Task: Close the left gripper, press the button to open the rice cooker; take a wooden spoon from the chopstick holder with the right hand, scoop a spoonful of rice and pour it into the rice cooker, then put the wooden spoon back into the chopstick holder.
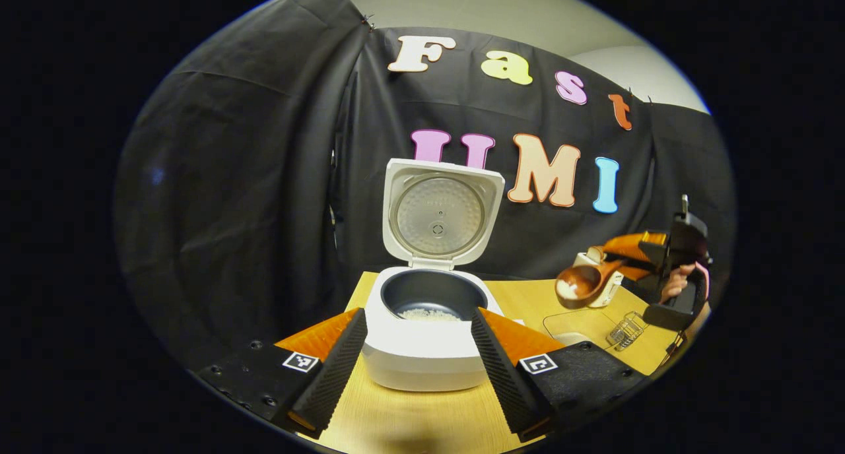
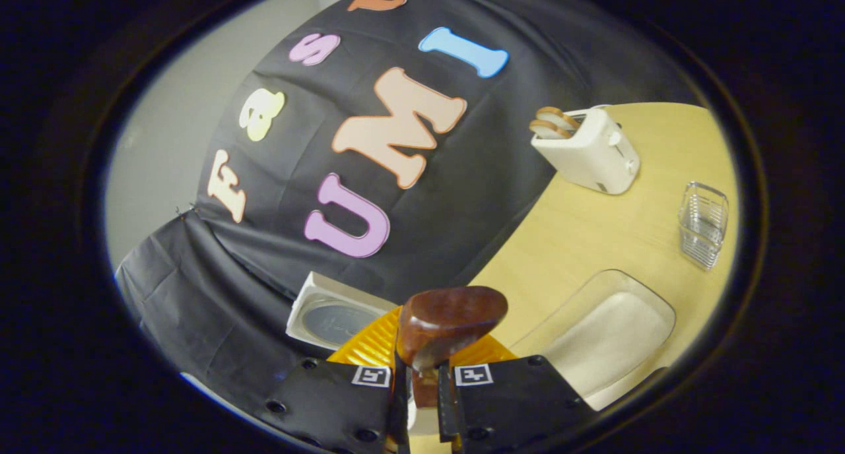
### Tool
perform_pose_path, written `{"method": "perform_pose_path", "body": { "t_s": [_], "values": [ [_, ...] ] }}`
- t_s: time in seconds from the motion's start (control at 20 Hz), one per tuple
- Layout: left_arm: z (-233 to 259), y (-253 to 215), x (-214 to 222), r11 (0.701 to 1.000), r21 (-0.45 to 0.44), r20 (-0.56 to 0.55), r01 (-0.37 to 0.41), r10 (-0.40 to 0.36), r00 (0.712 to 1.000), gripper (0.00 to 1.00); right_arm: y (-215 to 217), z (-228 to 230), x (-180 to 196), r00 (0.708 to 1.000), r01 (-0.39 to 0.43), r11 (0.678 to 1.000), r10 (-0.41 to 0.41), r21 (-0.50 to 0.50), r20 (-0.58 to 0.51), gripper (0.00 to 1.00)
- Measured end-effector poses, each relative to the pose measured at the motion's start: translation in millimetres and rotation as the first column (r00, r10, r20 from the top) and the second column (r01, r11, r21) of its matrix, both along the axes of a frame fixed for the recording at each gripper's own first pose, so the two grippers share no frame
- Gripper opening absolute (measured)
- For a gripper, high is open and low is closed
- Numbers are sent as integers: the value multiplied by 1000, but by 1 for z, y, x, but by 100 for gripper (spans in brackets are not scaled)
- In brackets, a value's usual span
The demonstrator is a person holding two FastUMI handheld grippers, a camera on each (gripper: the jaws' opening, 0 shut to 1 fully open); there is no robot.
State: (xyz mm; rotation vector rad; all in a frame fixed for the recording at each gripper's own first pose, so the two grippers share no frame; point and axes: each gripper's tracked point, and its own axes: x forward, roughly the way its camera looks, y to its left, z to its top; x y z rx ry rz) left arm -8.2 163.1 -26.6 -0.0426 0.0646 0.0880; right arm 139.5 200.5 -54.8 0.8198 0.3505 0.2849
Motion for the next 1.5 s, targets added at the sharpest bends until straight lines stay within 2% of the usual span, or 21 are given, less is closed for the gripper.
{"method": "perform_pose_path", "body": {
  "t_s": [0.2,0.3,0.4,0.55,0.65,0.8,0.95,1.05,1.15,1.3,1.4,1.5],
  "values": [
    [-4,0,-8,1000,-18,0,6,-6,1000,94,48,32,8,997,-56,998,56,-5,50,21],
    [-6,1,-14,1000,-26,4,11,-11,1000,94,74,41,11,993,-69,995,76,-79,91,20],
    [-10,5,-19,1000,-29,1,9,-9,1000,94,100,45,16,984,-78,978,106,-195,140,21],
    [-17,14,-27,999,-31,-14,-8,8,1000,94,145,40,25,966,-94,924,175,-369,191,21],
    [-21,21,-34,999,-41,-19,-23,22,1000,94,173,35,27,948,-97,873,228,-478,223,21],
    [-26,36,-44,997,-62,-25,-54,53,998,94,215,30,24,915,-96,802,305,-590,265,20],
    [-28,49,-53,993,-75,-25,-86,84,996,94,241,24,18,866,-51,698,387,-714,317,21],
    [-29,57,-56,992,-80,-24,-103,101,995,94,258,24,12,814,7,604,460,-797,356,20],
    [-29,61,-58,990,-85,-26,-112,110,994,94,273,21,1,748,83,496,542,-864,383,20],
    [-30,62,-57,990,-90,-25,-112,110,994,94,292,11,-18,643,204,355,655,-913,398,20],
    [-31,59,-57,991,-89,-25,-104,103,994,94,297,4,-31,590,286,282,701,-916,401,20],
    [-29,56,-55,991,-85,-24,-99,97,995,94,300,-4,-38,568,328,237,724,-914,392,20]
  ]
}}
